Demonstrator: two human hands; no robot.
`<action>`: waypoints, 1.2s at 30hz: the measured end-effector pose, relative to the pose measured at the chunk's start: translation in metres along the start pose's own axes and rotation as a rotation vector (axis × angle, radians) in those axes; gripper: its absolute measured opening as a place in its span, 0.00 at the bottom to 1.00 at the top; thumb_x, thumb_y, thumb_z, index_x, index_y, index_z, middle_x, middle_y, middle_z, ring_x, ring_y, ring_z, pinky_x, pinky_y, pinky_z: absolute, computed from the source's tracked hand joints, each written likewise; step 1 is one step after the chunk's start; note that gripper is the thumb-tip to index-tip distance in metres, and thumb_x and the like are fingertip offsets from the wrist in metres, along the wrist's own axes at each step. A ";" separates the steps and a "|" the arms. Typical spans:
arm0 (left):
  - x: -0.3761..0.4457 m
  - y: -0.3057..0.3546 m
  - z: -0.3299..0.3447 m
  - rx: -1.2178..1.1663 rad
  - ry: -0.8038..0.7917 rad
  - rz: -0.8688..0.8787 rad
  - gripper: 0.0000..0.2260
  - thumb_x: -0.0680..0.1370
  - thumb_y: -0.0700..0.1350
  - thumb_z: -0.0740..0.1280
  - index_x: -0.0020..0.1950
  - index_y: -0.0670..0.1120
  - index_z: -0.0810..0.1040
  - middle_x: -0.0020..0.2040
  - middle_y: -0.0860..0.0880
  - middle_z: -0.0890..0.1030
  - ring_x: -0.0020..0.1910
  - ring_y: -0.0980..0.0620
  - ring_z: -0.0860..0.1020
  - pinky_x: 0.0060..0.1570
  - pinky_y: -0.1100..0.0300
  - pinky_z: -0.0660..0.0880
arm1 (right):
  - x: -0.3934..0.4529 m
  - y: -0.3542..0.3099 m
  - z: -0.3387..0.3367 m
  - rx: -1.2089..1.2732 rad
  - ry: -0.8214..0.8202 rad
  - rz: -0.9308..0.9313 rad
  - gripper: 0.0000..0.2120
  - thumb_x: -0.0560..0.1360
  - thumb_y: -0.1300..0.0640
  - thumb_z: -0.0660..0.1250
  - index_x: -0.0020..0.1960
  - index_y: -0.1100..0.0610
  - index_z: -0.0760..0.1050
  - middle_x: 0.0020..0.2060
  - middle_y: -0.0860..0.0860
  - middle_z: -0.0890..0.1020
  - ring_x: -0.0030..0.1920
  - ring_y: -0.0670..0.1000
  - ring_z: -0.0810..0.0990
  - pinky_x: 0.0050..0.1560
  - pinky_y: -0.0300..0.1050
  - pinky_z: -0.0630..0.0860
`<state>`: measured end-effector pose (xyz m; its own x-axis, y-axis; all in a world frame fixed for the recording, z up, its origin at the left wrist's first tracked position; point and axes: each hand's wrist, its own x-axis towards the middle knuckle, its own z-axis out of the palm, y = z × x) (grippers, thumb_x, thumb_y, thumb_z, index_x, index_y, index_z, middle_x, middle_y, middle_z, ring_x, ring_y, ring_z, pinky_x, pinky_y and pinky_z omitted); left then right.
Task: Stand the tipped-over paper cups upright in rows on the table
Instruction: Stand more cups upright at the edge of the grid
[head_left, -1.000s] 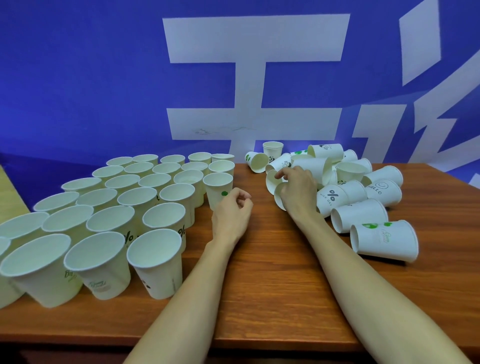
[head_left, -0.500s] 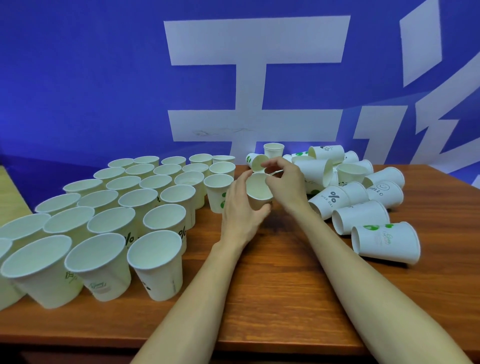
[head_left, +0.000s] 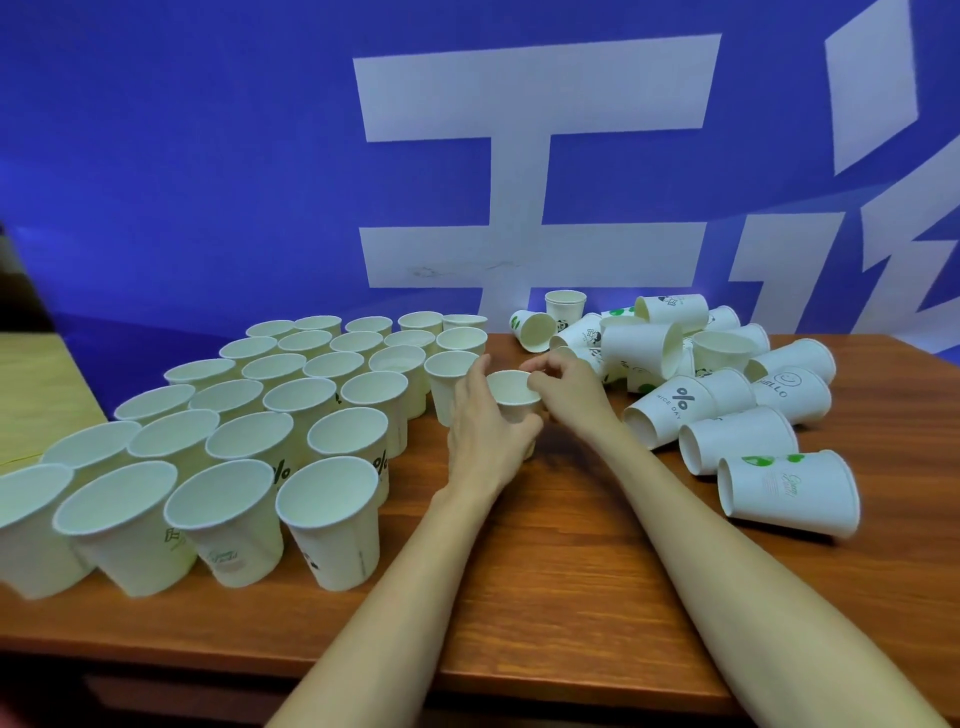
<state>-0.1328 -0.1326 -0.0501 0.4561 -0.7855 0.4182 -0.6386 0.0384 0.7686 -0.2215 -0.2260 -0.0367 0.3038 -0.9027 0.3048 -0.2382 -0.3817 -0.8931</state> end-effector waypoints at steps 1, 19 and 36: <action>-0.001 0.001 -0.001 0.055 0.049 0.053 0.36 0.69 0.51 0.70 0.75 0.50 0.61 0.72 0.49 0.65 0.70 0.48 0.65 0.66 0.53 0.66 | 0.000 0.000 0.002 -0.001 0.000 -0.017 0.09 0.72 0.61 0.64 0.42 0.49 0.79 0.52 0.52 0.78 0.45 0.50 0.79 0.41 0.40 0.72; -0.007 0.005 -0.038 0.631 0.164 0.151 0.13 0.78 0.51 0.64 0.62 0.53 0.75 0.50 0.50 0.84 0.53 0.50 0.78 0.57 0.55 0.63 | -0.012 0.018 0.013 -0.236 -0.194 0.018 0.14 0.79 0.54 0.55 0.46 0.50 0.79 0.35 0.48 0.83 0.34 0.46 0.78 0.46 0.48 0.77; 0.005 -0.007 -0.038 0.752 0.214 0.138 0.23 0.74 0.51 0.68 0.69 0.52 0.69 0.58 0.49 0.80 0.57 0.45 0.73 0.53 0.51 0.65 | -0.016 0.021 0.014 -0.271 -0.153 0.016 0.16 0.79 0.51 0.52 0.44 0.47 0.79 0.35 0.48 0.83 0.44 0.46 0.81 0.52 0.47 0.76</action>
<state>-0.1030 -0.1130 -0.0348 0.4028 -0.6651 0.6288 -0.9106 -0.3604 0.2021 -0.2188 -0.2169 -0.0647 0.4285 -0.8765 0.2196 -0.4748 -0.4252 -0.7706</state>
